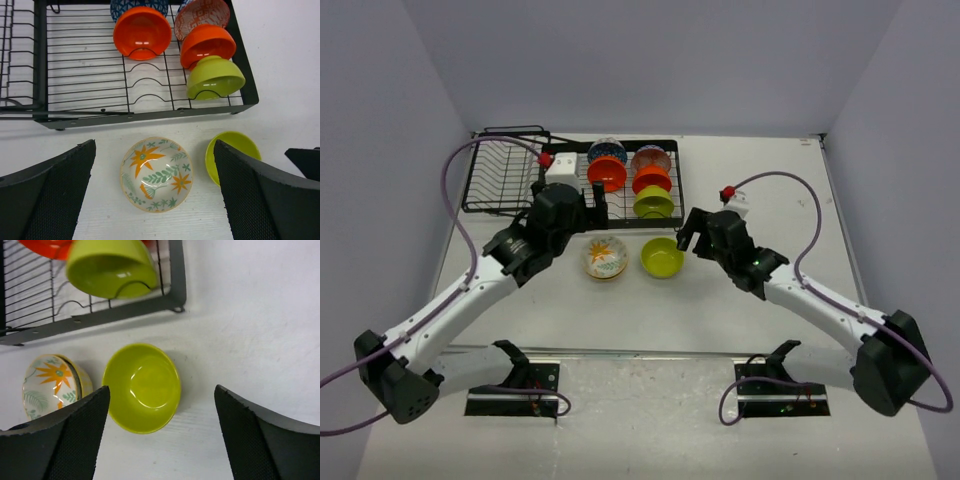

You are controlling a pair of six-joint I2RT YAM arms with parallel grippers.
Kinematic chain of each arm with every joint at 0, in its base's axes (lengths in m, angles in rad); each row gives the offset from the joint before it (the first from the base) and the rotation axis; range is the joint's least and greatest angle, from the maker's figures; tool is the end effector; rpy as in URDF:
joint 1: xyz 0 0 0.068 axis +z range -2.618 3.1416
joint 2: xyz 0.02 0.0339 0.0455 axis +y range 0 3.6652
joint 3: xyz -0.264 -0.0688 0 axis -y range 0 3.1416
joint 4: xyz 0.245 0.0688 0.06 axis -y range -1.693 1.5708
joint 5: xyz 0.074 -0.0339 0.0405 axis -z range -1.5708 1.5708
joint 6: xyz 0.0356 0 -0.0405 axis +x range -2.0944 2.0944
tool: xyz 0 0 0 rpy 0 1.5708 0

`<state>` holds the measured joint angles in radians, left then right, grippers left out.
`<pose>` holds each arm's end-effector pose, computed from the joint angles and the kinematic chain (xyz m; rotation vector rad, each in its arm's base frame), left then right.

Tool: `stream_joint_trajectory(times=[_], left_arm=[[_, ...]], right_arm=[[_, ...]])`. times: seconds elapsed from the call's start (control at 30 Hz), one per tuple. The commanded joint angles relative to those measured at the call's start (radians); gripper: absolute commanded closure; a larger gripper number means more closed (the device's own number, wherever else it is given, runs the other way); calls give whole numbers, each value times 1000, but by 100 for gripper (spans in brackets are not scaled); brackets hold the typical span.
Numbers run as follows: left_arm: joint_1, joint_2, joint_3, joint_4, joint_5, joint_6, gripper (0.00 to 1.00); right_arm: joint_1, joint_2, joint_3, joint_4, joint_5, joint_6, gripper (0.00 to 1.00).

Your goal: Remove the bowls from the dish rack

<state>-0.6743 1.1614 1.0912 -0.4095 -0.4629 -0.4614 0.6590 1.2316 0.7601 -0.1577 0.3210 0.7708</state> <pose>0.2110 -0.1483 0.3495 -0.0715 2.0042 -0.2537 0.2162 0.1533 0.2412 0.3030 2.1800 0.4637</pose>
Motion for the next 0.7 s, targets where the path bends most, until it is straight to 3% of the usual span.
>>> stream_joint_trajectory(times=[0.0, 0.1, 0.2, 0.3, 0.33, 0.43, 0.67], left_arm=[[7, -164, -20, -106, -28, -25, 0], [5, -296, -59, -167, 18, -16, 0], [7, -420, -85, -244, 46, 50, 0], [7, -483, -91, -272, 14, 81, 0], [5, -523, -100, -265, 0, 87, 0], [7, -594, -172, -217, 27, 125, 0], [5, -661, -255, -186, -25, 142, 0]], right_arm=[[-6, -78, 25, 50, 67, -335, 11], [-9, 14, 142, 124, 38, -685, 10], [-7, 237, 321, 177, 104, -913, 9], [-7, 340, 378, 278, 118, -1084, 12], [-6, 400, 381, 393, 148, -1119, 14], [-2, 483, 422, 475, 188, -1217, 18], [24, 568, 409, 510, 136, -1277, 22]])
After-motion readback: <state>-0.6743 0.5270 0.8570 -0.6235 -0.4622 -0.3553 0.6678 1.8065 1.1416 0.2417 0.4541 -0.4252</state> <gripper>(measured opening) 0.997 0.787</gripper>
